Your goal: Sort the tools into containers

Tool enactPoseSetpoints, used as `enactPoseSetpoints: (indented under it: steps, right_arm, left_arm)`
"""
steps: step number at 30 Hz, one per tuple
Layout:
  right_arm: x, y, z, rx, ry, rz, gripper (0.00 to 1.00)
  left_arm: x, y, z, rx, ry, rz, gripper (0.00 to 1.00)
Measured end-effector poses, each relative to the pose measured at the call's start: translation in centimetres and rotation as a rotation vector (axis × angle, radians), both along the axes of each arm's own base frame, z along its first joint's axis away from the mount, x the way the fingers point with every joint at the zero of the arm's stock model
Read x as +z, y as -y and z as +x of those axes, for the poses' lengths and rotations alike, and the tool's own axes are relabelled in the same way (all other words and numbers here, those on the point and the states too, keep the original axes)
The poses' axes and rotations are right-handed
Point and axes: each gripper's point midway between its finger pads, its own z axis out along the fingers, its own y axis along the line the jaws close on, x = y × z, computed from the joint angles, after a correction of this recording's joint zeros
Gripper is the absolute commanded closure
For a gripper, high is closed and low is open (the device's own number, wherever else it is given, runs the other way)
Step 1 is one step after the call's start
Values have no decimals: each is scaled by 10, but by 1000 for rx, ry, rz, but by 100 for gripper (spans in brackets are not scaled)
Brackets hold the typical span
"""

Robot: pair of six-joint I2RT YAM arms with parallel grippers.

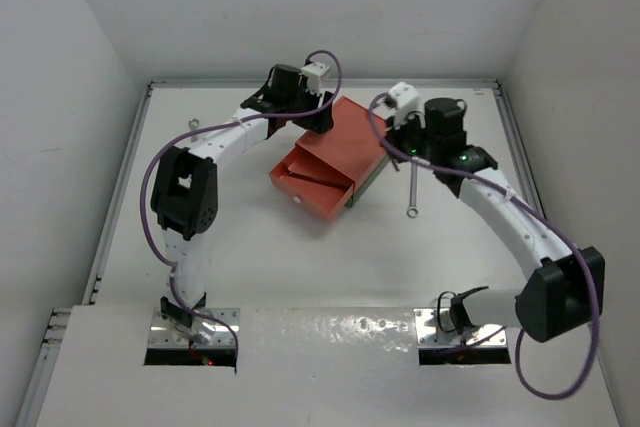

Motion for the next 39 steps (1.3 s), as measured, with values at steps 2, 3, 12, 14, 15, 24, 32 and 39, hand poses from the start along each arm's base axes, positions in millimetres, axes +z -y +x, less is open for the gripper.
enactPoseSetpoints:
  steps: [2,3,12,14,15,24,32,39]
  right_arm:
    - [22,-53,-14,176,92,17,100]
    - [29,-81,-24,271,134,24,100]
    - [-24,-183,-45,591,126,-91,100]
    - [-43,-187,-46,608,97,-122,100]
    - [-50,-189,-46,613,86,-133,100]
    - [-57,-194,-38,601,88,-171,56]
    - [-29,-204,-29,590,137,-130,50]
    - [6,-190,-20,491,136,-18,50]
  left_arm:
    - [0,0,0,-3,0,-2,37]
    - [0,1,0,-4,-1,-3,37]
    - [0,1,-1,-7,0,-5,37]
    - [0,1,0,-7,1,-6,37]
    - [0,2,0,-7,1,-7,37]
    - [0,3,0,-13,7,-11,37]
    - [1,3,0,-19,13,-6,37]
    - [20,4,3,-19,21,-15,33]
